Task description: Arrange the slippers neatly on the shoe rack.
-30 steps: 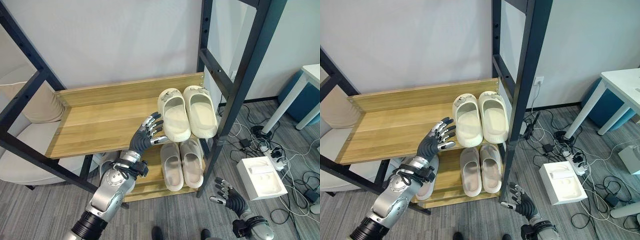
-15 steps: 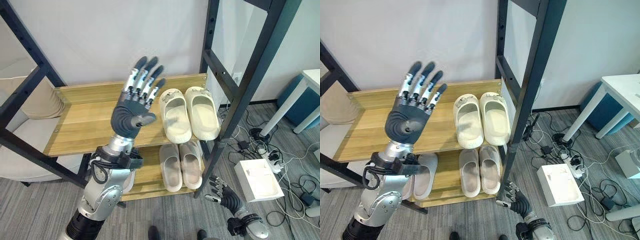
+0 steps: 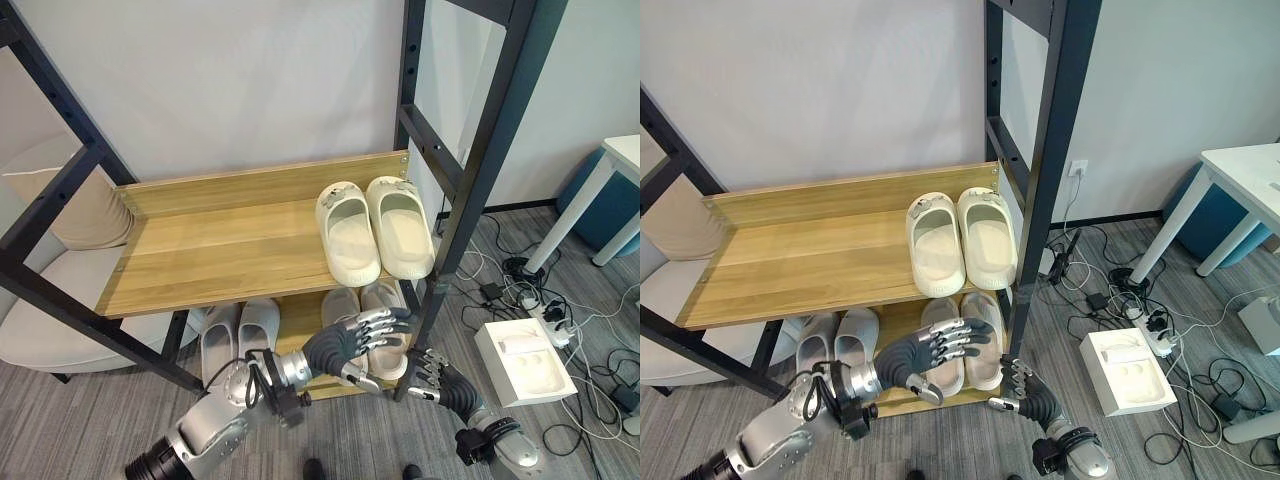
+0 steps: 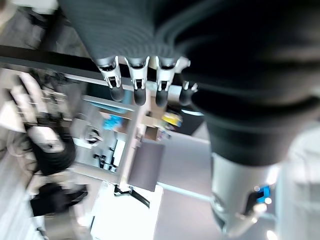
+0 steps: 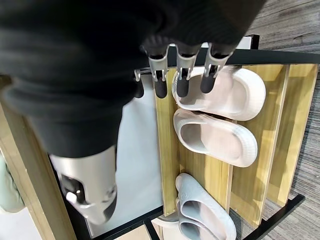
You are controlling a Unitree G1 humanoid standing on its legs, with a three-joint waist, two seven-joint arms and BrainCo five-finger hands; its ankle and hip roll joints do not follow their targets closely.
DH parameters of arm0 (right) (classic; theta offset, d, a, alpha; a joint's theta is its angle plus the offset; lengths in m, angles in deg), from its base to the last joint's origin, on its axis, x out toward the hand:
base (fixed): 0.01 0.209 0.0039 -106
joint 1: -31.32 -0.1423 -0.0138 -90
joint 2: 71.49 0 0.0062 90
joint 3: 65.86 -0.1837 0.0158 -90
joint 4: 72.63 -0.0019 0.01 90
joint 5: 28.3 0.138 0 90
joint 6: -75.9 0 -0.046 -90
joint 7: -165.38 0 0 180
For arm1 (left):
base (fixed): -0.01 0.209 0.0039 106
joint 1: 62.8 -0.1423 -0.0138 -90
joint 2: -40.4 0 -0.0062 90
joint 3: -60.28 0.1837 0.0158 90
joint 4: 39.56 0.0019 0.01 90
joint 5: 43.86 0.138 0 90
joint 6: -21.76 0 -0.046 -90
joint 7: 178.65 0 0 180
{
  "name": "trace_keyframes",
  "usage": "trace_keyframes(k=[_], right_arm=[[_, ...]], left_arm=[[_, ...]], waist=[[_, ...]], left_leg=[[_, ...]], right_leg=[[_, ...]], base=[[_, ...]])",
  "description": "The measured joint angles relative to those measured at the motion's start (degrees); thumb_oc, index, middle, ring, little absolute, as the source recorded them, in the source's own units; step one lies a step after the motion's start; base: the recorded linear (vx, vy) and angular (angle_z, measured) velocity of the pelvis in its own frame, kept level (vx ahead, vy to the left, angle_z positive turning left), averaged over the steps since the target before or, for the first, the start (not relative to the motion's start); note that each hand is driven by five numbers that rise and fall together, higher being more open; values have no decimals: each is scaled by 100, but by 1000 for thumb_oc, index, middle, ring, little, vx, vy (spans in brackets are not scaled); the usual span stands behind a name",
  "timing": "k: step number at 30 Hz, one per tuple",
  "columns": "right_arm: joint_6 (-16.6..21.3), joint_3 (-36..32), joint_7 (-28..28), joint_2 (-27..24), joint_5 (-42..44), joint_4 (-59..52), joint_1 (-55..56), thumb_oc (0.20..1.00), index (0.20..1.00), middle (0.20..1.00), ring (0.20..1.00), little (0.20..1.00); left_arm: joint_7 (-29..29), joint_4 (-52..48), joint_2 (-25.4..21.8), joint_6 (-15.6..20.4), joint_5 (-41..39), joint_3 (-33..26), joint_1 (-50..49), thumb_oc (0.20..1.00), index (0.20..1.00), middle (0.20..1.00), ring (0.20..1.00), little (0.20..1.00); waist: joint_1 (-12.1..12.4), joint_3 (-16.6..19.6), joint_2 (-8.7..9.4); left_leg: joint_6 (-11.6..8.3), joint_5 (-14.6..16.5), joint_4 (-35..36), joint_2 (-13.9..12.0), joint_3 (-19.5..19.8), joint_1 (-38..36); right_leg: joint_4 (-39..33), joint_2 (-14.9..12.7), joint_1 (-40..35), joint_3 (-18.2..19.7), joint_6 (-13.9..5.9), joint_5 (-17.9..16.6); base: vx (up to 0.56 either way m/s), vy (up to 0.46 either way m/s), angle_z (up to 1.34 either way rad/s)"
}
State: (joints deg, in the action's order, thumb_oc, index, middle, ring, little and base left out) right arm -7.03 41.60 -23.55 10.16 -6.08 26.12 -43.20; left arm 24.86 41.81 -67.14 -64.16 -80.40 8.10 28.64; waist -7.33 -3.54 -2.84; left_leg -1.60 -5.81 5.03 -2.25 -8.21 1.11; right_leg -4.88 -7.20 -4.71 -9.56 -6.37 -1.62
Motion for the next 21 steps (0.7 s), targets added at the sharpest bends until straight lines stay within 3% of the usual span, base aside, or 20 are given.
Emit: trace_keyframes(k=[3, 8, 12, 17, 21], right_arm=[[-1, -14, 4, 0, 37, 0, -13, 1000, 1000, 1000, 1000, 1000], [0, -21, 236, 232, 38, 144, 137, 1000, 1000, 1000, 1000, 1000], [13, -113, 534, 321, 16, 327, 175, 1000, 1000, 1000, 1000, 1000], [9, -356, 784, 306, -138, 772, 98, 1000, 1000, 1000, 1000, 1000], [13, -371, 894, 345, -270, 1096, 25, 1000, 1000, 1000, 1000, 1000]], left_arm=[[-60, 588, 122, -25, 418, -155, -306, 1000, 1000, 1000, 1000, 1000], [-958, 2818, 1618, 16, 616, -1568, -1512, 1000, 1000, 1000, 1000, 1000], [-1651, 3180, 1707, -22, 613, -1864, -1517, 1000, 1000, 1000, 1000, 1000], [-2020, 3183, 1722, 85, 615, -2466, -1399, 1000, 1000, 1000, 1000, 1000], [-2155, 3341, 1754, 146, 623, -2487, -1340, 1000, 1000, 1000, 1000, 1000]], waist=[[6, 4, 9], [23, 23, 119], [136, 39, 162], [144, 59, 183], [145, 56, 186]], left_leg=[[-43, 33, 2, -11, -7, -9], [-32, 25, -1, -48, 21, -12], [-38, 3, 0, -53, 141, 71], [-37, 3, -2, -52, 145, 63], [-36, 10, 0, -55, 144, -14]], right_leg=[[-14, 8, -6, 1, -22, 36], [-15, 56, -22, -14, 11, 79], [-13, 75, -13, -154, 33, 90], [-13, 73, -57, -157, 46, 82], [-16, 73, -99, -155, 52, 90]], base=[[0, 0, 0], [-6, -6, 3], [-7, -8, 16], [0, 0, 0], [0, 0, 0]])
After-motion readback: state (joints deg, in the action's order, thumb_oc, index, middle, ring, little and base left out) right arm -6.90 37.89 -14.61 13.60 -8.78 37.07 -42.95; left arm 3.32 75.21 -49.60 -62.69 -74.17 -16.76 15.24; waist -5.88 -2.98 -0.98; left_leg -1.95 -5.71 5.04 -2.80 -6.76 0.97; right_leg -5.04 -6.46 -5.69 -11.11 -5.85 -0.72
